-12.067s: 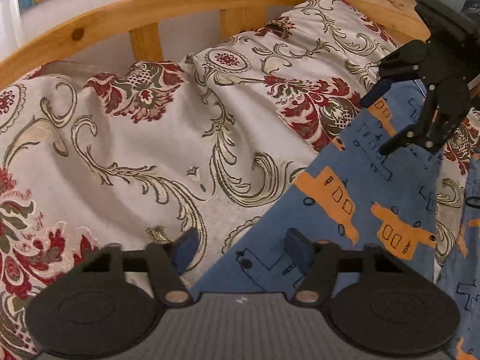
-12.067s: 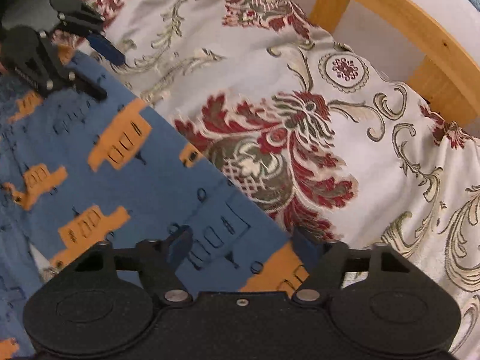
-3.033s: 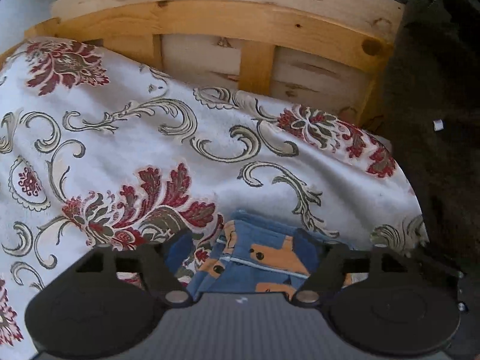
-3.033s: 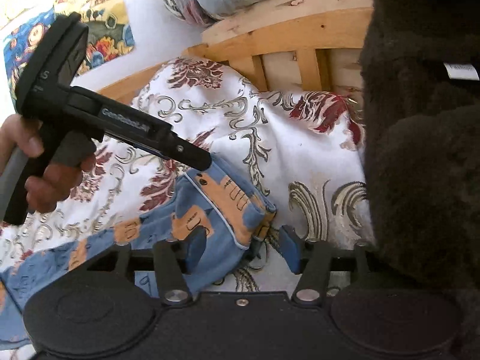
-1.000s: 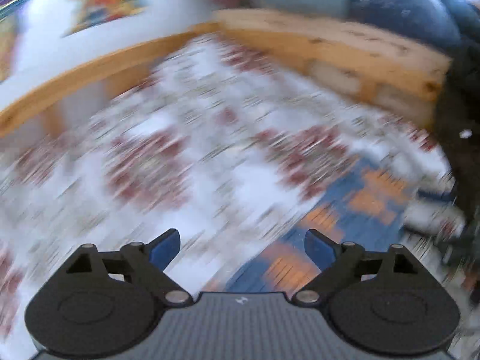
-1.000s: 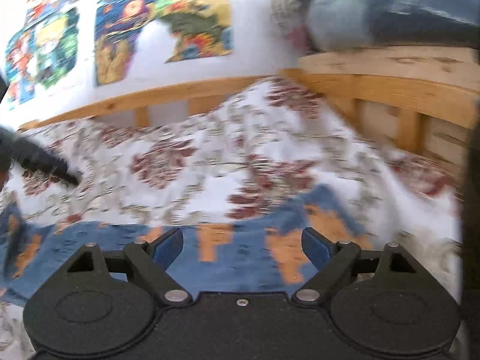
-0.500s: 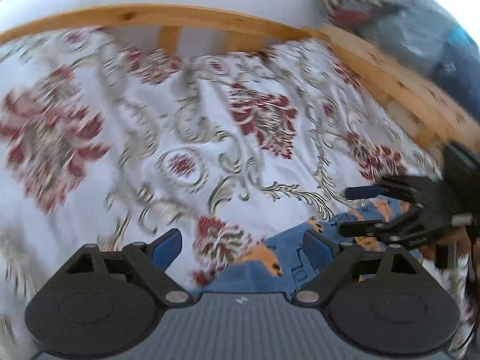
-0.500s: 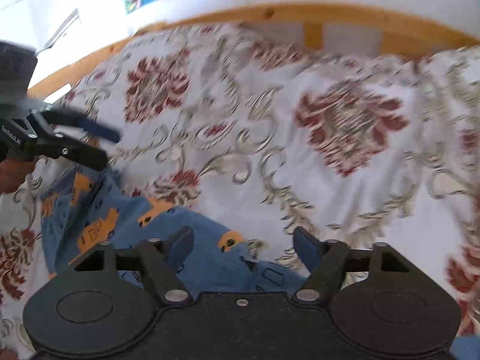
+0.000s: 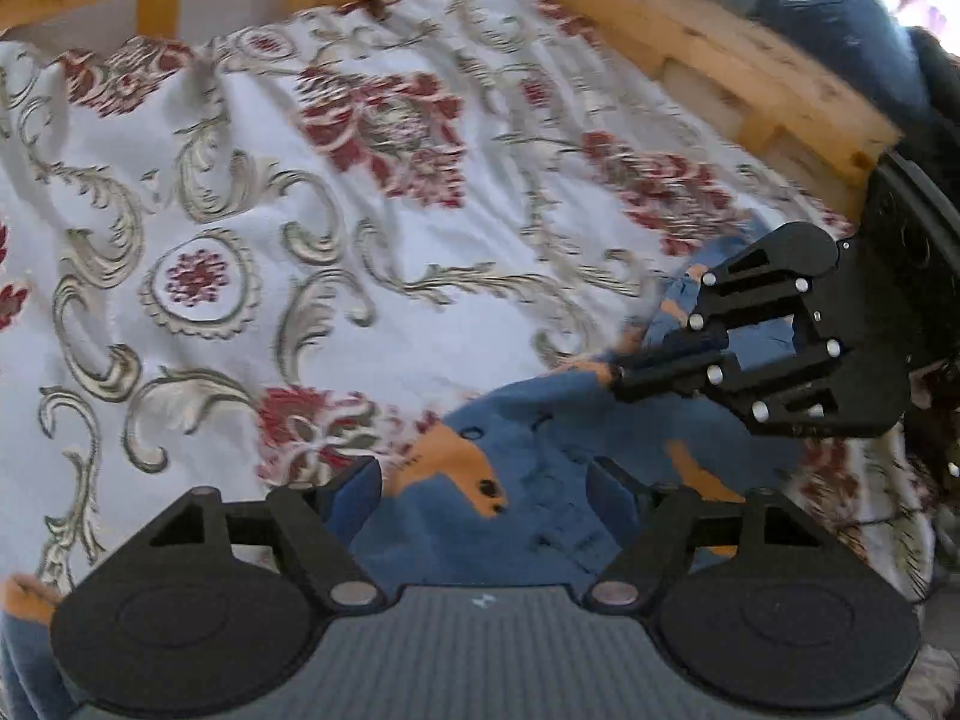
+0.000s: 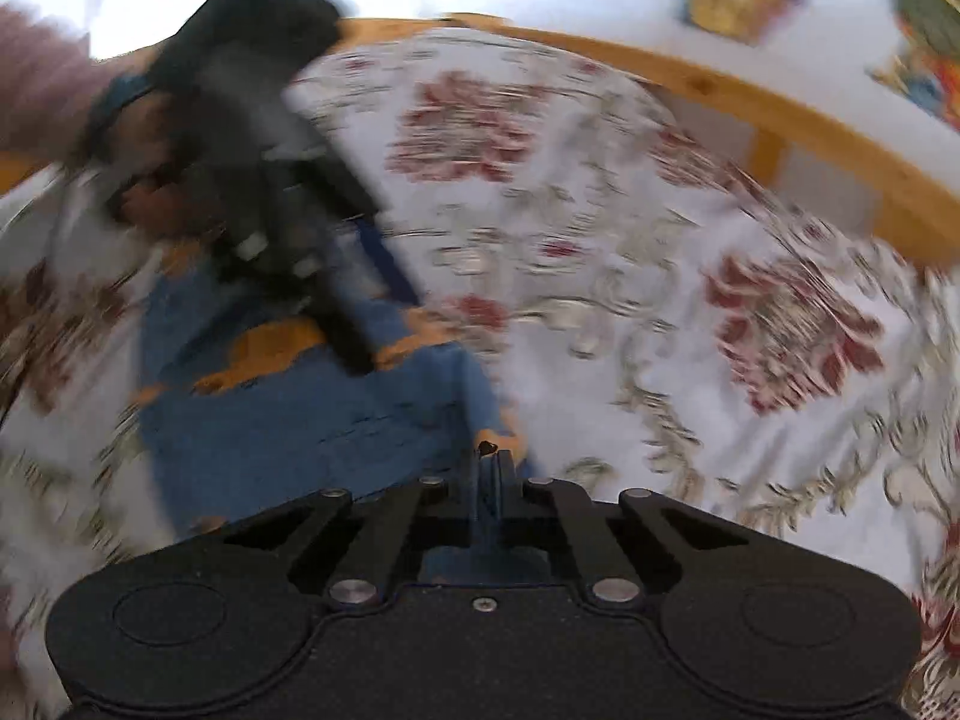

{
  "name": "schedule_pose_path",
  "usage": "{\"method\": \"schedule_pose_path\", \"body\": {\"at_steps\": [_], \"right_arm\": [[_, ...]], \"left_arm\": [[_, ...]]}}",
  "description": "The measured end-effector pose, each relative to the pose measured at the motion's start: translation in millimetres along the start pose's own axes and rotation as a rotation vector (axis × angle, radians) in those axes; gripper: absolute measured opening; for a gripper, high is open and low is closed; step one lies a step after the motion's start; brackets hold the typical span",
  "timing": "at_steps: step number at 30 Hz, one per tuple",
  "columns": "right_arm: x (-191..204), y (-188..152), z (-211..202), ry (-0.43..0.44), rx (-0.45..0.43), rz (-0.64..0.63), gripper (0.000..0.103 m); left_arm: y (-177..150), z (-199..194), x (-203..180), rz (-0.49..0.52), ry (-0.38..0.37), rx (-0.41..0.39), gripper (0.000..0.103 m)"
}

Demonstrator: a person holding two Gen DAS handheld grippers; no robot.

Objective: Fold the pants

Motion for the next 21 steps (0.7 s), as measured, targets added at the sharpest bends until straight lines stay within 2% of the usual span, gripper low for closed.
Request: {"method": "schedule_pose_path", "body": {"at_steps": [4,7,9,13,15,18,19,21], "right_arm": [[27.5,-20.3,6.2,0.038,0.061,-0.048,0.004],[38.4,-30.5,8.6,0.069,0.078,-0.043,0.004],[41.7,-33.5,10.4,0.067,0.078,-0.045,0.004],[42.9,-35.1,8.5,0.070,0.067,-0.047,0.004],[38.9,-31.3,3.6,0.069,0.045,-0.027,0.005],[22.8,-17.4,-7.9,0.084,-0.031,0.057,0.021],[16.3,-13.7,-9.5,0.084,-0.046,0.085,0.028],[1.8,-5.5,-8.6,0.088,-0.075,0.148,0.036]], "left_arm": [[-1.9,-17.4,-2.1,0.015,-0.084,-0.037,0.086],[4.7,-21.1,7.7,-0.062,-0.140,-0.025,0.086],[8.5,-15.7,15.1,-0.112,-0.123,-0.002,0.084],[12.1,6.9,21.8,-0.153,-0.045,0.093,0.064],[10.0,15.4,23.9,-0.154,-0.019,0.127,0.062],[0.3,18.3,21.9,-0.135,-0.004,0.144,0.062],[-3.2,16.5,19.4,-0.121,-0.002,0.138,0.059],[-8.7,11.9,14.0,-0.100,0.001,0.131,0.054]]}}
Point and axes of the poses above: each gripper's, at about its wrist camera, not at the fingertips, and z roughly the way its jaws point, x to its left, y to its top, the point moved 5 cm from there along z, roughly the way its jaws point, and after that the axes turned 11 degrees about y, right-handed, at the moved point
